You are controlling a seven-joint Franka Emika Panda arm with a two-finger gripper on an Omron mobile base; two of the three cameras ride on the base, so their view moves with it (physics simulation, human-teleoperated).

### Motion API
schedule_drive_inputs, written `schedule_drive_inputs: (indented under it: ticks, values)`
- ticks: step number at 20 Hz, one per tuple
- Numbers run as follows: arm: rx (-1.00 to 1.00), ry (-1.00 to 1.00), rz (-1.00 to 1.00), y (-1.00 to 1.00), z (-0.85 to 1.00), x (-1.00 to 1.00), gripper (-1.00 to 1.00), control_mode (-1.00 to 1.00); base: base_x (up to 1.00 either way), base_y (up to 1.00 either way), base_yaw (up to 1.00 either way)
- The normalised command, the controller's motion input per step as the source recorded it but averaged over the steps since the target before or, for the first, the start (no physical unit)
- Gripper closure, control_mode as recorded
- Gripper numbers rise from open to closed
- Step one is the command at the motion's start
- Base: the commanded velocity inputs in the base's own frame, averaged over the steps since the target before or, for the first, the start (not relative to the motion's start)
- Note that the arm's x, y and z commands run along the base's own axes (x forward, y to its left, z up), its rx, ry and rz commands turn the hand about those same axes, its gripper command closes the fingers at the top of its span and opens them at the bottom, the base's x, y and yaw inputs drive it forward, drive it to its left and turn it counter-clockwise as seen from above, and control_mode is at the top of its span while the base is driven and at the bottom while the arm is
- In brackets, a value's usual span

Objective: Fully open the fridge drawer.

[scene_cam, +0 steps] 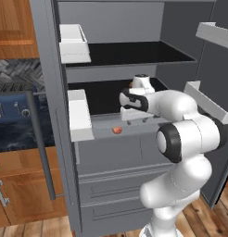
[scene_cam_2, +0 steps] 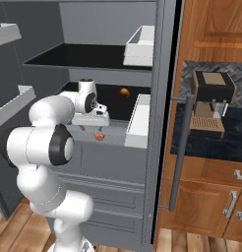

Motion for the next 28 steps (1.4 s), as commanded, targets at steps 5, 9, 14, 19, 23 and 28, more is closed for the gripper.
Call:
schedule_drive_inputs:
  ticks: [5, 9, 14, 19, 23, 28]
  values:
    - [0.00, 0.07, 0.00, -0.03, -0.33, -0.87, -1.00, -1.00, 0.00, 0.00, 0.00]
    - [0.00, 0.13, 0.00, -0.02, -0.42, -0.94, -1.00, -1.00, 0.00, 0.00, 0.00]
    - [0.00, 0.15, 0.00, -0.05, -0.48, -1.00, -1.00, -1.00, 0.00, 0.00, 0.00]
    - [0.00, 0.13, 0.00, -0.09, -0.50, -1.00, -1.00, -1.00, 0.00, 0.00, 0.00]
    - [0.00, 0.13, 0.00, -0.11, -0.54, -1.00, -1.00, -1.00, 0.00, 0.00, 0.00]
    - [0.00, 0.12, 0.00, -0.16, -0.56, -1.00, -1.00, -1.00, 0.00, 0.00, 0.00]
